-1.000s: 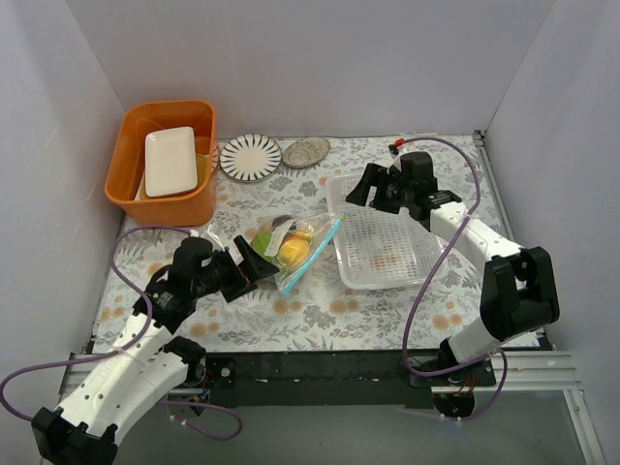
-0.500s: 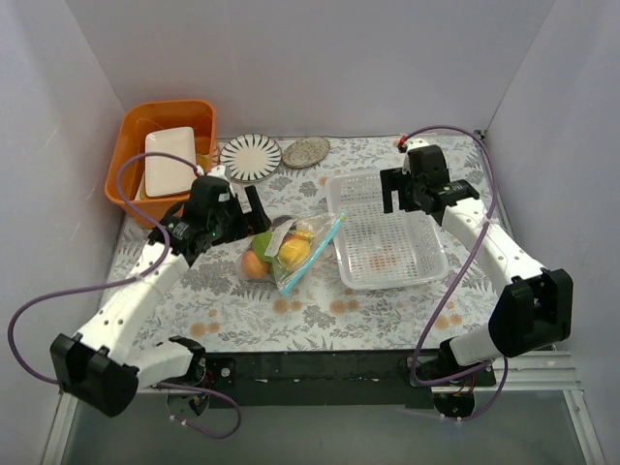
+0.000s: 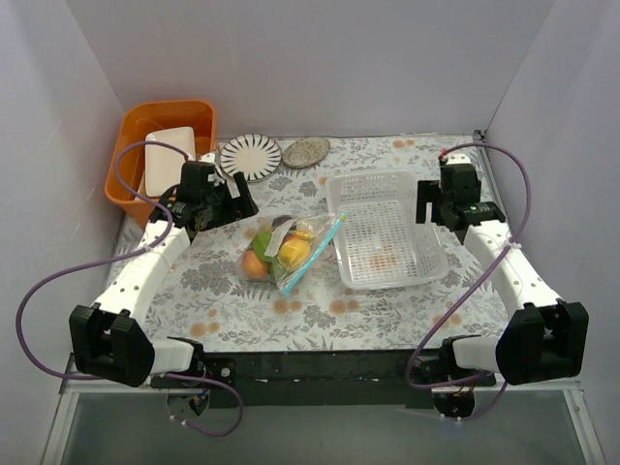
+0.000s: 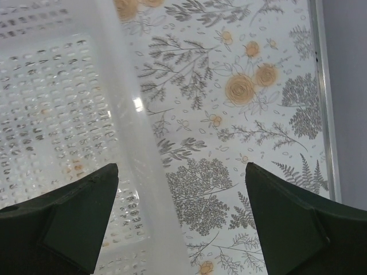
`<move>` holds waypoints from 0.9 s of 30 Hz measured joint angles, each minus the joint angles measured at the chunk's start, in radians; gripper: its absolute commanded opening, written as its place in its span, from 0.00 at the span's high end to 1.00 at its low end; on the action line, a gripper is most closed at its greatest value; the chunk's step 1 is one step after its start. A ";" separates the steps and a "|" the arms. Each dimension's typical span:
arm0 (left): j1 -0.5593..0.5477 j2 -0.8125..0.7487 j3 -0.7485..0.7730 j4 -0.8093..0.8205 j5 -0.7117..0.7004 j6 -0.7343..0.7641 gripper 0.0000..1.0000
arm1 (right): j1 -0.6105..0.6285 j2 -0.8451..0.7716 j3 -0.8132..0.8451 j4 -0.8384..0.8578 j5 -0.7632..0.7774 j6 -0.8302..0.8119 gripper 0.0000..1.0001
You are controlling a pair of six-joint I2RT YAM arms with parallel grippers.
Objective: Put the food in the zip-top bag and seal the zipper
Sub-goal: Reset both arms
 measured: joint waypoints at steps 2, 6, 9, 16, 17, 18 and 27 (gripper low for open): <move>0.000 -0.034 -0.056 0.024 0.008 -0.005 0.02 | -0.079 -0.004 -0.019 0.003 -0.031 0.029 0.02; 0.000 -0.142 -0.137 0.057 0.021 -0.017 0.02 | -0.229 -0.039 -0.075 0.033 -0.091 0.094 0.02; 0.000 -0.198 -0.149 0.101 0.027 -0.022 0.02 | -0.266 -0.098 -0.146 0.061 -0.089 0.131 0.02; 0.000 -0.278 -0.293 0.237 -0.067 -0.028 0.02 | -0.262 -0.247 -0.373 0.181 -0.066 0.188 0.02; 0.000 -0.280 -0.317 0.259 -0.081 -0.023 0.02 | -0.262 -0.279 -0.417 0.209 -0.064 0.196 0.02; 0.000 -0.280 -0.335 0.281 -0.089 -0.014 0.02 | -0.262 -0.320 -0.462 0.238 -0.063 0.203 0.02; 0.000 -0.345 -0.520 0.497 -0.120 -0.022 0.02 | -0.262 -0.627 -0.761 0.499 -0.034 0.190 0.02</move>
